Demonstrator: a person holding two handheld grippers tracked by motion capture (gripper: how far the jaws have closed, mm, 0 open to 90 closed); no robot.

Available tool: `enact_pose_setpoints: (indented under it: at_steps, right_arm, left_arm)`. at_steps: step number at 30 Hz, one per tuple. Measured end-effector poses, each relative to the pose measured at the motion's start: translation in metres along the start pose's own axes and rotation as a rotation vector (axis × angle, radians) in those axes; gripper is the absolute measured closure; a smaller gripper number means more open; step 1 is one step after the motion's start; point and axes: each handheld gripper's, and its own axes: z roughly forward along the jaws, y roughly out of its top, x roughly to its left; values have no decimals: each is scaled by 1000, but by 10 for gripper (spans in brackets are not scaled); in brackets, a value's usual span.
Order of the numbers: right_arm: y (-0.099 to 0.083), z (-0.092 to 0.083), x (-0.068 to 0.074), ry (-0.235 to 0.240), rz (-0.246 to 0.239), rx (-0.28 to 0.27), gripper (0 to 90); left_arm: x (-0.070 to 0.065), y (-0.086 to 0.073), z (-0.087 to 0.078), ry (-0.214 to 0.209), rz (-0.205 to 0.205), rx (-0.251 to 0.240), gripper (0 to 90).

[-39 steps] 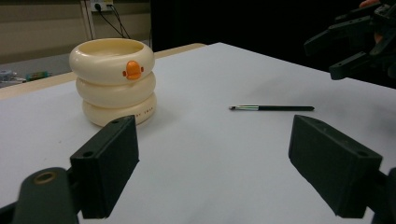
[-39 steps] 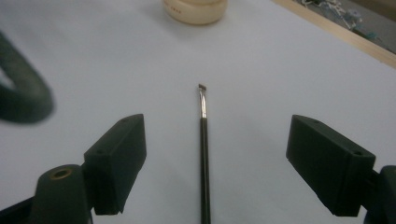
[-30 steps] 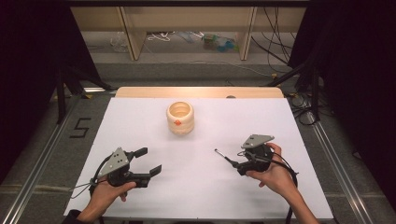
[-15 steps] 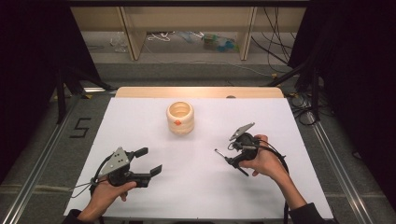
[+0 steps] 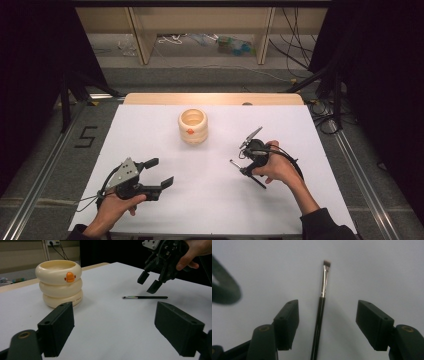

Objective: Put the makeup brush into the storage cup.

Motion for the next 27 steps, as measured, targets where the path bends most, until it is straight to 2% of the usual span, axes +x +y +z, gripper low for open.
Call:
enact_pose_setpoints:
  at_steps: [3, 13, 17, 19, 27]
  right_arm:
    - [4, 3, 0, 2, -32, 46, 390]
    - [10, 12, -2, 37, -23, 123, 474]
    - [10, 14, -2, 38, -11, 138, 494]
    - [10, 15, -3, 38, -10, 149, 511]
    - [11, 19, -3, 50, -9, 180, 573]
  left_arm:
    - [1, 0, 0, -3, 14, 4, 162]
    - [0, 0, 0, -3, 3, 2, 162]
    - [1, 0, 0, -6, 15, 1, 163]
    - [0, 0, 0, -3, 1, 0, 163]
    - [0, 0, 0, -4, 2, 0, 163]
